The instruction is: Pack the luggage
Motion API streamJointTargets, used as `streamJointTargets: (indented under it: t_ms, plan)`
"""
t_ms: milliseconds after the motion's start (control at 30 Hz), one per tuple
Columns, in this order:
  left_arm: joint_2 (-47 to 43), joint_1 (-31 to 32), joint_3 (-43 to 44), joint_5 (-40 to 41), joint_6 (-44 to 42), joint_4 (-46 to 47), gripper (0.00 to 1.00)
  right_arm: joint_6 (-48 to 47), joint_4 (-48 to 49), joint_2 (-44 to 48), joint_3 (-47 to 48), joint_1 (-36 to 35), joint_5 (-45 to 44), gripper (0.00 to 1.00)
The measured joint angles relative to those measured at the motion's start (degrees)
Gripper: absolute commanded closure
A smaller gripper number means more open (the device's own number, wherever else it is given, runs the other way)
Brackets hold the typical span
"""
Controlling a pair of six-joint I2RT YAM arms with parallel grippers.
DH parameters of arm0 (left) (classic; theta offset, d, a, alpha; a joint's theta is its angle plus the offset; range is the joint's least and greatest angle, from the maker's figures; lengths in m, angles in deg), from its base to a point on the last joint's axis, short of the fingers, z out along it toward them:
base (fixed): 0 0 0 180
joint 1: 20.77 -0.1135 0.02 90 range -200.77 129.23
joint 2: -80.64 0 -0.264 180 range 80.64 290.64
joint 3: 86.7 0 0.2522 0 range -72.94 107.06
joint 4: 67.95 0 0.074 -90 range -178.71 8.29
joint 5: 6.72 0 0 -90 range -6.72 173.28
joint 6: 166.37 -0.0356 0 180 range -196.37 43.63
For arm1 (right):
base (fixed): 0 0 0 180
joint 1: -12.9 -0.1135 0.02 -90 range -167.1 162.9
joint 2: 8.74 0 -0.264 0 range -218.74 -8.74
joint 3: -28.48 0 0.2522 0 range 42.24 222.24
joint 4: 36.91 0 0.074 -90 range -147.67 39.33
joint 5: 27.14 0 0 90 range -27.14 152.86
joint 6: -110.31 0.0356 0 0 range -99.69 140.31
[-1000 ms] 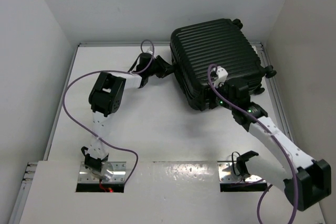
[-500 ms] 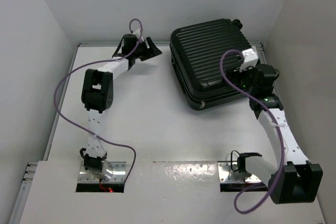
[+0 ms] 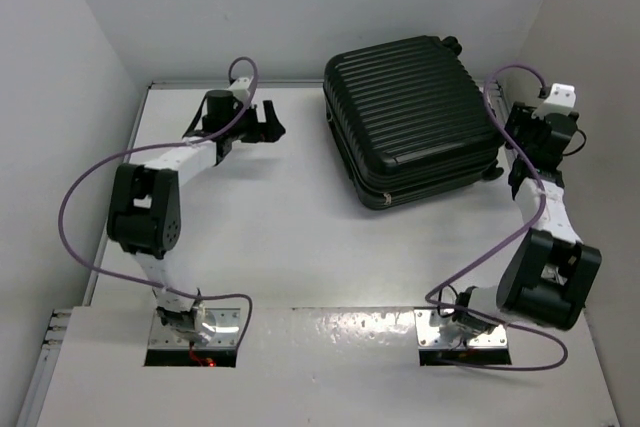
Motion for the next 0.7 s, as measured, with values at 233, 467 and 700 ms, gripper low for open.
streamJointTargets:
  t_ms: [233,467,700]
  plan:
    - [-10.86,1.31,-11.21,0.68,-5.51,-1.27,0.00,-6.88,8.00,-9.03,3.96,0.11,-0.57,0.31]
    - [-21.92,2.38,-21.88,-2.25,-11.74,-3.26,0.00,-14.19,-2.84,-13.18,10.49,-3.06,3.91,0.60]
    - [-33.70,5.44,-30.80,-3.54,-15.04,-4.74,0.00,-16.61,-21.09,-11.67,12.83,-9.31,13.44,0.70]
